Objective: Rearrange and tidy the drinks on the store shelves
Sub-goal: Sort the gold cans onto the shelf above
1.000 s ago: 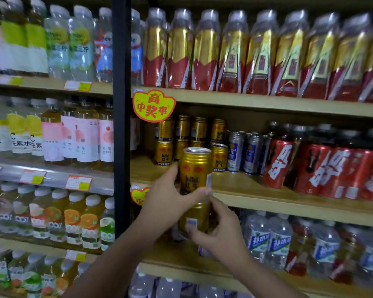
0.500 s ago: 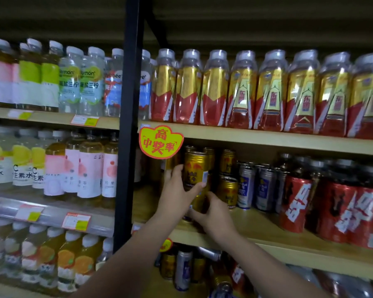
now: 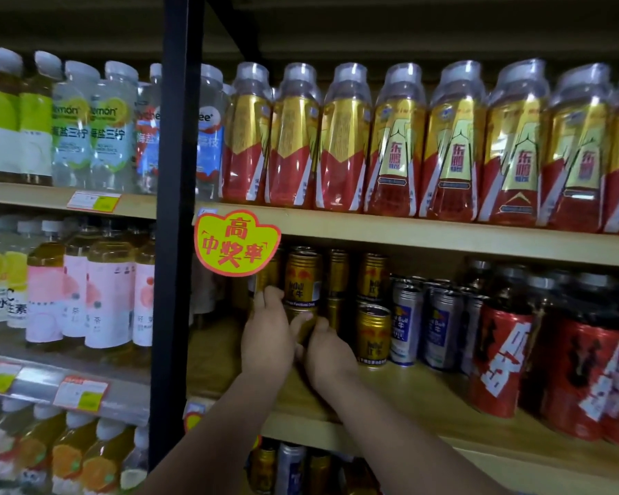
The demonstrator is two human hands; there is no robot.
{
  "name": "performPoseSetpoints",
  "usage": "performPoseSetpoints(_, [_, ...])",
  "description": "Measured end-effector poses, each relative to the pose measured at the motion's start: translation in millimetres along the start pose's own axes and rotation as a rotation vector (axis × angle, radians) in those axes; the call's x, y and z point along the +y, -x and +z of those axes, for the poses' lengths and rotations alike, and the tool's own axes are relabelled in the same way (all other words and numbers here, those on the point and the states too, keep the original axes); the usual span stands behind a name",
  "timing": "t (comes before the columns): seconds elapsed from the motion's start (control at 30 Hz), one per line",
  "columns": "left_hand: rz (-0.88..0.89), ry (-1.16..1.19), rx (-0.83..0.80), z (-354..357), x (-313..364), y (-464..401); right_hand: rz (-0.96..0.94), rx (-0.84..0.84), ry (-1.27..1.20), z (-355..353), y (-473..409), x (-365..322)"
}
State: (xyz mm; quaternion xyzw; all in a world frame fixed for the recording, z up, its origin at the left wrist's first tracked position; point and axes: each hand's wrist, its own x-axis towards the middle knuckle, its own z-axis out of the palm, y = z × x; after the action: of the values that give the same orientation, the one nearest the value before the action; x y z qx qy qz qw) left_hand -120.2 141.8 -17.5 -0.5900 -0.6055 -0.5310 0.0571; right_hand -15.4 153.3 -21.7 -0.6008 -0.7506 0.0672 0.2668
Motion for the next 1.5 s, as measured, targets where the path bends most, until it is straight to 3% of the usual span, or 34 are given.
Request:
performPoseSetpoints(0.57, [-0.060,0.012,0.017,0,-11,4,0.027,0.021,0.040,9,-4,4])
performPoseSetpoints(0.7, [-0.077,0.039,0.005,-15,-7,18,-0.037,-0.013,0.059,1,18,7])
performPoseSetpoints(0.8, [0.014,0.038,0.024,-29,-10,48,-0.123,0.006,0.102,-8,45,10])
performPoseSetpoints(0.87, [0.167,0.044,0.116,-41,-20,83,-0.216,0.063,0.128,-10,75,17])
performPoseSetpoints(0.93, [0.318,0.058,0.135,-48,-37,125,-0.357,0.234,0.167,-3,113,30])
performPoseSetpoints(1.0, [0.381,0.097,0.042,-46,-60,167,-0.522,0.419,0.122,17,155,50])
performPoseSetpoints(1.07, [0.325,0.071,-0.130,-33,-85,200,-0.614,0.483,0.071,51,193,75])
performPoseSetpoints(1.13, [0.192,-0.095,-0.347,-15,-109,214,-0.547,0.363,0.149,85,216,102])
performPoseSetpoints(1.23, [0.070,-0.379,-0.567,15,-134,203,-0.244,0.107,0.214,114,221,134])
performPoseSetpoints(1.33, [0.075,-0.515,-0.600,43,-141,177,-0.043,0.016,0.257,123,209,159])
performPoseSetpoints(1.5, [0.060,-0.659,-0.635,77,-142,153,0.026,-0.119,0.383,132,195,178])
